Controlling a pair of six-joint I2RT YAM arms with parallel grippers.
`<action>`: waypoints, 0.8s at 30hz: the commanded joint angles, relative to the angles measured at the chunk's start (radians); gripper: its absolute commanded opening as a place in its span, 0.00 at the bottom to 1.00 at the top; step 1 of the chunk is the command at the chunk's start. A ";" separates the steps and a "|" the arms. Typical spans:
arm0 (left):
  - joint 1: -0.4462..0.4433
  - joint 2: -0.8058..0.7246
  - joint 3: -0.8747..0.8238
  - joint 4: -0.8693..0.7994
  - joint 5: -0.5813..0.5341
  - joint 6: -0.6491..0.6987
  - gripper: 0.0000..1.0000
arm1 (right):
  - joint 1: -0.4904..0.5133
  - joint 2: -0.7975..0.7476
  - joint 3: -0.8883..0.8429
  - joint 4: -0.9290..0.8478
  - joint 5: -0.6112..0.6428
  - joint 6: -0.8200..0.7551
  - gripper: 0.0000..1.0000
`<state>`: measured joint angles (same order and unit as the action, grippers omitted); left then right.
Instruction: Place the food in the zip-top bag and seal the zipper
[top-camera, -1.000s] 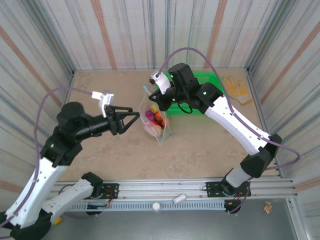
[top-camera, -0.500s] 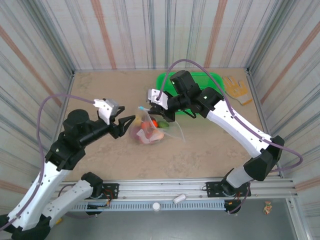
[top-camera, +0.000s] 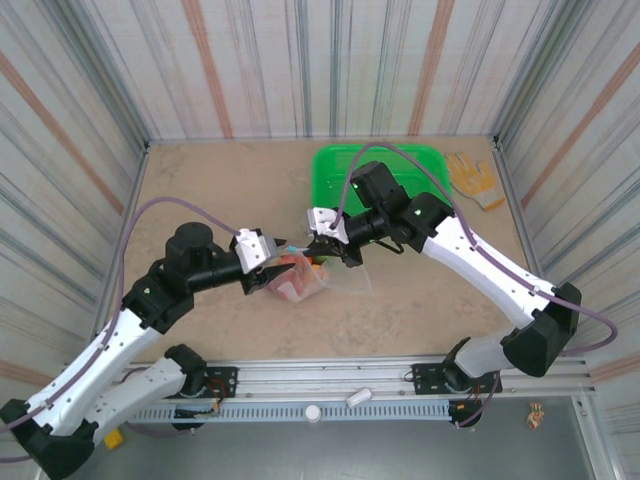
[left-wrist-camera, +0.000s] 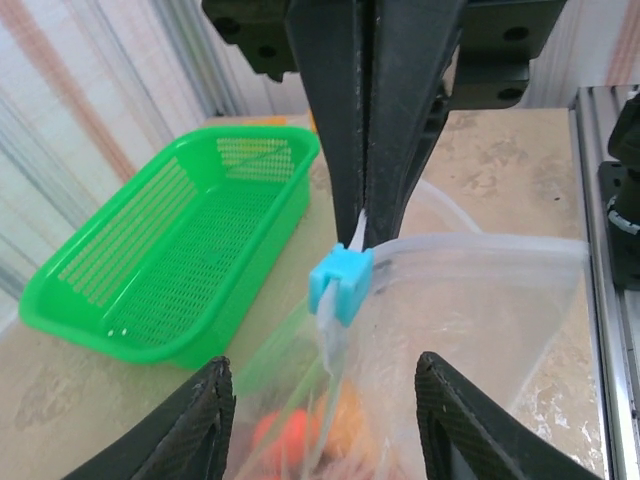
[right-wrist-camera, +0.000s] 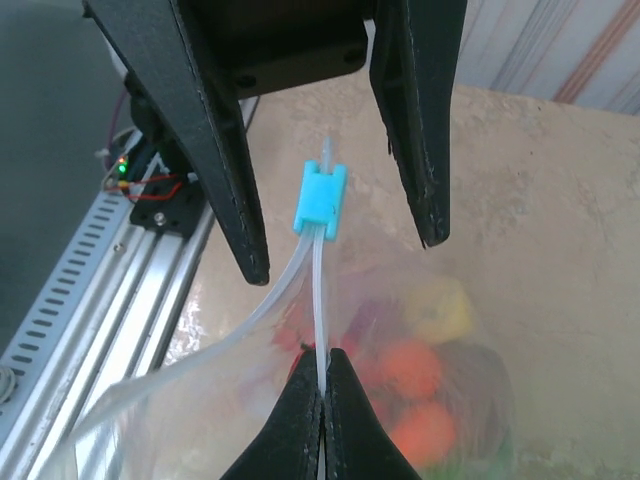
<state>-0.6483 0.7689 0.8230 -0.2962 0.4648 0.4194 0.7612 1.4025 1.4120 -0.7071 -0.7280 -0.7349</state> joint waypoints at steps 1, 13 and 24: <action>-0.002 0.024 -0.001 0.088 0.096 0.044 0.47 | -0.010 -0.037 -0.012 0.000 -0.050 -0.019 0.00; 0.004 0.021 -0.021 0.120 0.209 0.050 0.11 | -0.045 -0.076 -0.058 0.035 -0.071 0.028 0.00; 0.004 0.029 -0.026 0.165 0.219 0.014 0.10 | -0.047 -0.058 -0.047 0.026 -0.063 0.048 0.00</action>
<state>-0.6476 0.8021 0.8089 -0.1757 0.6594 0.4484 0.7193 1.3529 1.3663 -0.6811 -0.7647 -0.7143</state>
